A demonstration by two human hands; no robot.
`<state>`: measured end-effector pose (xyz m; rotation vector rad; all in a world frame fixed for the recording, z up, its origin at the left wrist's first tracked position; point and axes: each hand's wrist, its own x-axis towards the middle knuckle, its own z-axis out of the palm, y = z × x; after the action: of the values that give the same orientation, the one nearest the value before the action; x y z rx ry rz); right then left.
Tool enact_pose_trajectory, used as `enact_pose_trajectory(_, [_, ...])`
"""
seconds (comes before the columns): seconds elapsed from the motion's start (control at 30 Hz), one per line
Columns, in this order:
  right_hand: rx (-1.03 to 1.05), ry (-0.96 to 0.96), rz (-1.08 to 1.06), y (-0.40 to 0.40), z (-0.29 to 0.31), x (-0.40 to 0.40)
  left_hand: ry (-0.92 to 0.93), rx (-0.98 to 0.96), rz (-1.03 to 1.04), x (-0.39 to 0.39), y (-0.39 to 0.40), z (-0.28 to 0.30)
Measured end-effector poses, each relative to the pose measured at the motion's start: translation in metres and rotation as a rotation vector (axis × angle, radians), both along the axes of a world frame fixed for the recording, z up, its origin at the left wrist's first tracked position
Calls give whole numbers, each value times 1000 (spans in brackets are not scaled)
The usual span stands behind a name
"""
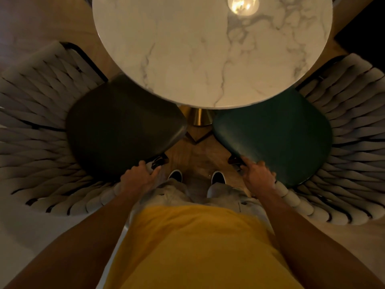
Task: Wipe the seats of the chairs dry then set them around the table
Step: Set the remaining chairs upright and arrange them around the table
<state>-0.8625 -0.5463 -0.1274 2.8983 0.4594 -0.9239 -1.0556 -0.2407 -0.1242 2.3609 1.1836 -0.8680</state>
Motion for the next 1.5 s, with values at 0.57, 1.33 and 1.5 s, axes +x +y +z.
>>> enact_pose_trajectory(0.57, [32,-188,118,-9,-5,6,-17,18,58,22,-9,-1])
enact_pose_trajectory(1.33, [34,-38,19,-12,1,4,-1,-31,33,20,-10,3])
enact_pose_trajectory(1.5, [32,-35,15,-13,2,4,5,-44,24,14,-12,2])
